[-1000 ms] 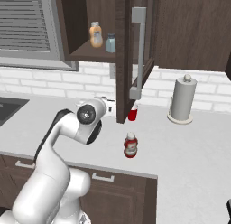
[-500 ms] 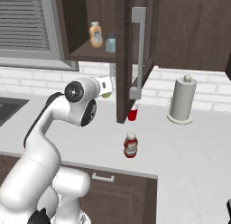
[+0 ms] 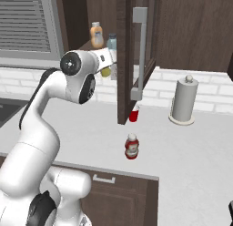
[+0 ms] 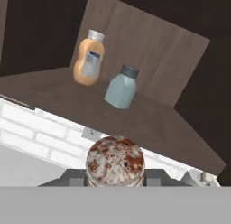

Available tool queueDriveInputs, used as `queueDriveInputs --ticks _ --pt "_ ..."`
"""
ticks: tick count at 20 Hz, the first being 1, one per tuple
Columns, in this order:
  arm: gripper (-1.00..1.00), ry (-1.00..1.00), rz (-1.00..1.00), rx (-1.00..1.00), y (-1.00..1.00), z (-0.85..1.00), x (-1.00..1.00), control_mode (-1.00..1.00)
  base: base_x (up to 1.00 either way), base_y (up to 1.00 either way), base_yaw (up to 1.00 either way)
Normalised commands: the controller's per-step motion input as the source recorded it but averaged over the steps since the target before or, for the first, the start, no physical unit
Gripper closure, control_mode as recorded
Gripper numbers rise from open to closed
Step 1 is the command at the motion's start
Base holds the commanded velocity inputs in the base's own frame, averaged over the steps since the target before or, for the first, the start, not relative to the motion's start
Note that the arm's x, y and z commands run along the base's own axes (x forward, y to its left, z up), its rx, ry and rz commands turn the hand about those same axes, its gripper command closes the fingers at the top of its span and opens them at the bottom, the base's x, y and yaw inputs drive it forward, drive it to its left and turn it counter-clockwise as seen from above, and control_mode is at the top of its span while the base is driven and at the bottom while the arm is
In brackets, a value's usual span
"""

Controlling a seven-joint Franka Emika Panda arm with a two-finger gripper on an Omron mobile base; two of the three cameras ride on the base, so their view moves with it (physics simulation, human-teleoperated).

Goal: Put the shaker and condiment bottle from the counter next to their counterparts in the cabinet.

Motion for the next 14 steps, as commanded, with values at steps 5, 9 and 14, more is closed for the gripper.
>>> queueDriveInputs --ticks 5,9,14 --pt "1.0 0.0 0.08 0.04 0.0 0.62 0.0 -1.0 0.0 0.0 0.0" --pt "1.0 0.0 0.02 0.02 0.0 0.04 0.0 -1.0 0.0 0.0 0.0" --pt "1.0 -0.04 0.01 0.07 0.0 0.0 0.02 -1.0 0.0 0.0 0.0"
